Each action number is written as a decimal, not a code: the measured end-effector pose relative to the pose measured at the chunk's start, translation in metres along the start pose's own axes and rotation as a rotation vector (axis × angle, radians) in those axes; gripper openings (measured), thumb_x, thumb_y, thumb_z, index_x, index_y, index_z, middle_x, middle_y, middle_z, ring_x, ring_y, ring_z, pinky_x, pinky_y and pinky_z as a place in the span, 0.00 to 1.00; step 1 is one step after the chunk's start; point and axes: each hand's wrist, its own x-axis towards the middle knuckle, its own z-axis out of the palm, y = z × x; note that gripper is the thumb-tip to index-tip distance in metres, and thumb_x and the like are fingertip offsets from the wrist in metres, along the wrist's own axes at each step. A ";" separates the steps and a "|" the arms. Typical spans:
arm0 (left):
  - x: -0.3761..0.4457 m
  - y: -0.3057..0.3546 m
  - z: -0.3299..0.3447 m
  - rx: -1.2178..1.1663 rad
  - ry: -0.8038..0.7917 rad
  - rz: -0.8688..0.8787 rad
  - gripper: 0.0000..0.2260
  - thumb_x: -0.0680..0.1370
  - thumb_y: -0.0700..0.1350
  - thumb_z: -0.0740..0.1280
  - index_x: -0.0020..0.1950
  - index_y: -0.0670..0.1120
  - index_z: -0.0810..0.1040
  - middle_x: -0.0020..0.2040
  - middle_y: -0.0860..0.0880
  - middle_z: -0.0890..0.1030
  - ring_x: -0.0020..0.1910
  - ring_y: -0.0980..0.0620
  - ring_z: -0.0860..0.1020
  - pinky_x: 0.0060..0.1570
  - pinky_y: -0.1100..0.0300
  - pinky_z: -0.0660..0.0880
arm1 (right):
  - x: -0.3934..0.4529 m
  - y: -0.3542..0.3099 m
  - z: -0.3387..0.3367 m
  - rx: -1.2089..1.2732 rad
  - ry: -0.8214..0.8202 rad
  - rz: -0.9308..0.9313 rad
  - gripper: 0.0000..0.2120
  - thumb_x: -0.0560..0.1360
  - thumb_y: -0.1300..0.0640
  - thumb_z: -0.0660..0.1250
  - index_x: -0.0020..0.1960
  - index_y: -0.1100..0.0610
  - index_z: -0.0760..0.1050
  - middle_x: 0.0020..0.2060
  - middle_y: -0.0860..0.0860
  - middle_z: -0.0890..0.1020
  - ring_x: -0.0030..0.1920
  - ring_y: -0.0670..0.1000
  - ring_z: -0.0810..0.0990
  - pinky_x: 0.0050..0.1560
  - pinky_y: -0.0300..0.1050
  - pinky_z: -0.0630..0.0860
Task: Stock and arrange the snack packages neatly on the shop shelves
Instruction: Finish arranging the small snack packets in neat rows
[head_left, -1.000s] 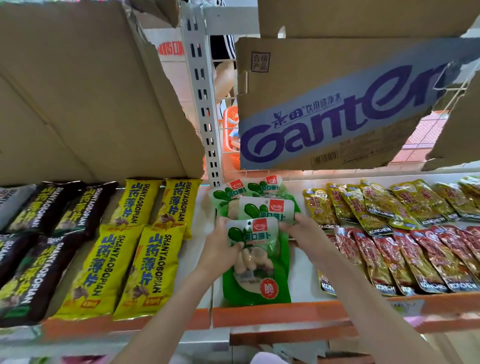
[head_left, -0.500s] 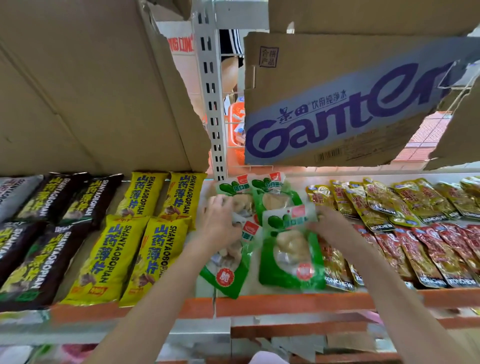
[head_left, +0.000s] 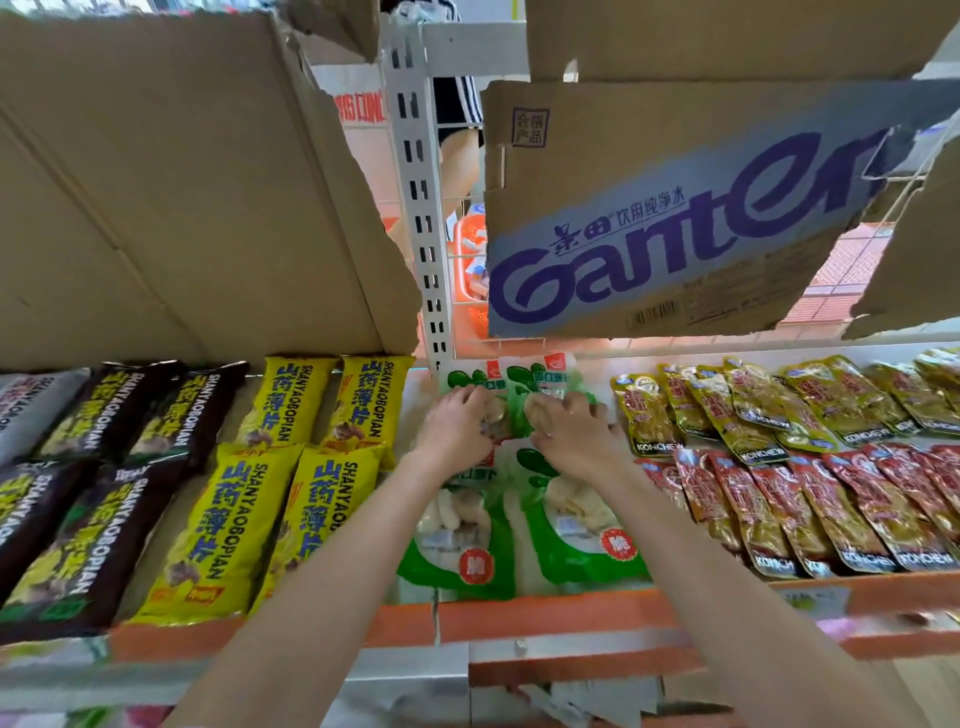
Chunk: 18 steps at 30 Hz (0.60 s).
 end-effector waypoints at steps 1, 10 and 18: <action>0.003 -0.002 -0.005 -0.004 -0.030 0.006 0.23 0.73 0.37 0.62 0.68 0.45 0.65 0.66 0.43 0.70 0.62 0.40 0.70 0.57 0.50 0.70 | 0.000 -0.005 0.002 -0.014 0.008 0.028 0.23 0.77 0.47 0.58 0.70 0.45 0.58 0.70 0.56 0.60 0.69 0.63 0.57 0.65 0.62 0.59; 0.002 -0.008 -0.009 -0.062 0.011 0.029 0.21 0.73 0.36 0.62 0.66 0.45 0.69 0.67 0.43 0.71 0.64 0.41 0.71 0.62 0.48 0.70 | -0.001 -0.005 -0.005 -0.060 0.011 0.026 0.24 0.79 0.48 0.55 0.73 0.48 0.54 0.73 0.56 0.55 0.71 0.64 0.55 0.67 0.61 0.58; -0.092 -0.006 0.025 -0.053 0.143 0.027 0.25 0.74 0.54 0.65 0.69 0.51 0.65 0.70 0.47 0.61 0.70 0.46 0.58 0.70 0.46 0.57 | -0.068 0.040 -0.001 0.118 0.046 -0.094 0.28 0.73 0.41 0.63 0.70 0.49 0.63 0.67 0.52 0.64 0.68 0.55 0.59 0.65 0.51 0.61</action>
